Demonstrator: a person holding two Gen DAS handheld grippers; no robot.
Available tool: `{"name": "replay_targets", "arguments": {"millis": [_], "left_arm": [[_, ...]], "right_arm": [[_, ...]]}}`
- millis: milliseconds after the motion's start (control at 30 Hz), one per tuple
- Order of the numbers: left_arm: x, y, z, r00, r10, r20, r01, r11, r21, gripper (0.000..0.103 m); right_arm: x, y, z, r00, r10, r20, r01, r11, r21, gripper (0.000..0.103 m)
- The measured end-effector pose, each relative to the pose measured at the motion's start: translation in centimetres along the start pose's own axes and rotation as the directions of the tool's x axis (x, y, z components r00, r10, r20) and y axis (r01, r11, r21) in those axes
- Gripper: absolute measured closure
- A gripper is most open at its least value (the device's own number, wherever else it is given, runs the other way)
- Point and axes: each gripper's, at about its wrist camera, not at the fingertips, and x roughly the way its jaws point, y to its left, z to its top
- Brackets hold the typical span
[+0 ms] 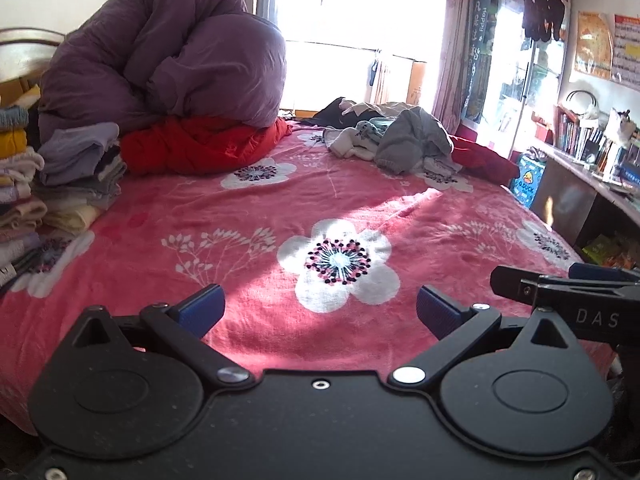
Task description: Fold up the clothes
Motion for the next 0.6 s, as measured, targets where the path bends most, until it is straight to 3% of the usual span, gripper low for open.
{"name": "replay_targets", "arguments": {"millis": [167,333,533,600], "left_arm": [[0.4,0.4,1.2,0.998,-0.005,0.067,0.006,1.0,-0.015,0.0],[5.4,-1.0,2.9,0.999,-0.027,-0.038,0.028,0.999,0.023,0.0],[11.3,-2.8,4.9,0.985,-0.049,-0.163,0.06,0.996,0.065,0.0],[13.3,-3.9,5.7,0.987,-0.062,-0.148,0.075,0.994,0.082,0.0]], "right_arm": [[0.5,0.0,1.1,0.999,0.026,0.032,-0.025,1.0,-0.015,0.0],[2.6,-1.9,2.0,0.997,0.039,0.068,-0.039,0.999,-0.003,0.0],[7.6,-6.4,2.9,0.995,0.018,0.103,-0.019,1.0,0.01,0.0],[9.7,-8.3,3.3,0.993,0.005,0.114,-0.007,1.0,0.02,0.0]]}}
